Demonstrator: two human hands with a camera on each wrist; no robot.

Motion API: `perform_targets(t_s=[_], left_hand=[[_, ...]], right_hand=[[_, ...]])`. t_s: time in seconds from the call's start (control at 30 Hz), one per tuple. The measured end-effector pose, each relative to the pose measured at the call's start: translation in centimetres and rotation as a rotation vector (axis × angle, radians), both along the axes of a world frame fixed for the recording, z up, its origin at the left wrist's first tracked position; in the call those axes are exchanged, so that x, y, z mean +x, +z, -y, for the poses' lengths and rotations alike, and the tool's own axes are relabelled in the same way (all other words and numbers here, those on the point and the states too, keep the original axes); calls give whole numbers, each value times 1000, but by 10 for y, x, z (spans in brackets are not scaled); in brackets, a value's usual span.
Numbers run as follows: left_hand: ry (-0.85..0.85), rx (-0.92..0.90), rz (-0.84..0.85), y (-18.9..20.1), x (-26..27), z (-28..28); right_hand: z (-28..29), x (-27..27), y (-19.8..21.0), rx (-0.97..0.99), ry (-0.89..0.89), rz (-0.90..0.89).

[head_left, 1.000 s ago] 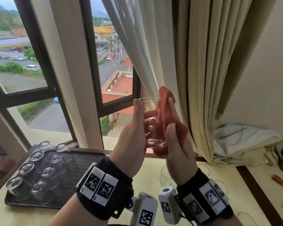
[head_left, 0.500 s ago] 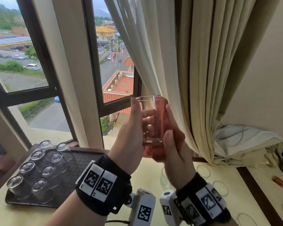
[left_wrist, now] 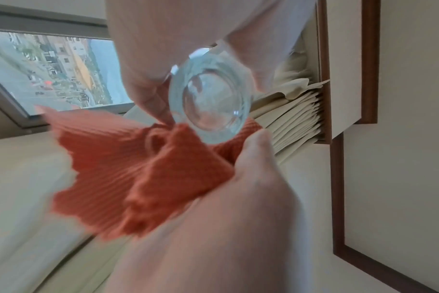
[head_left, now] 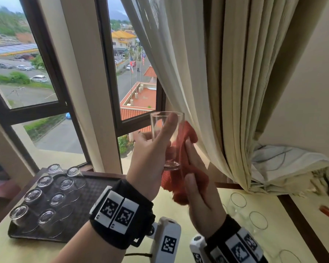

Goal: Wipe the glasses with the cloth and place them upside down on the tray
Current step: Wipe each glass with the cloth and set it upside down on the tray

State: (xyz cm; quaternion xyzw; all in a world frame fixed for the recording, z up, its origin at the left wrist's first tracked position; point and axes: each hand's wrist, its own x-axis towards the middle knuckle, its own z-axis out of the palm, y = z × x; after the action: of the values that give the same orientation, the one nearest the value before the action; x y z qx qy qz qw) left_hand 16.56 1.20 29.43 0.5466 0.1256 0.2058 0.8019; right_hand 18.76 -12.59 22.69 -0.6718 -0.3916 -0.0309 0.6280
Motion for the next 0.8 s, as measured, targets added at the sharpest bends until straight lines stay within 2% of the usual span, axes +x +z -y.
perform_targets(t_s=[0.1, 0.17, 0.3, 0.4, 0.43, 0.5, 0.63, 0.7, 0.73, 0.8], left_hand=[[-57, -20, 12, -2, -3, 12], [-112, -30, -7, -5, -4, 18], [-85, -88, -51, -2, -3, 19], [-80, -75, -41, 0, -3, 6], [-73, -56, -36, -1, -3, 1], [-61, -5, -22, -5, -1, -4], [-101, 51, -20, -5, -4, 11], [-91, 40, -24, -6, -3, 18], [-75, 33, -17, -6, -3, 19], [-53, 8, 12, -3, -2, 16]], right_hand=[[-2, 14, 23, 72, -17, -83], [-4, 18, 37, 105, -34, -57], [-1, 8, 45, 37, -22, 241], [8, 0, 15, -120, -9, 390], [10, -1, 4, -137, -4, 370], [11, -2, -3, -97, 2, 207], [1, 9, 20, 118, 31, -92], [-6, 12, 40, 173, 37, -89], [-8, 11, 47, 170, 34, -30], [-7, 6, 51, 90, -6, 203]])
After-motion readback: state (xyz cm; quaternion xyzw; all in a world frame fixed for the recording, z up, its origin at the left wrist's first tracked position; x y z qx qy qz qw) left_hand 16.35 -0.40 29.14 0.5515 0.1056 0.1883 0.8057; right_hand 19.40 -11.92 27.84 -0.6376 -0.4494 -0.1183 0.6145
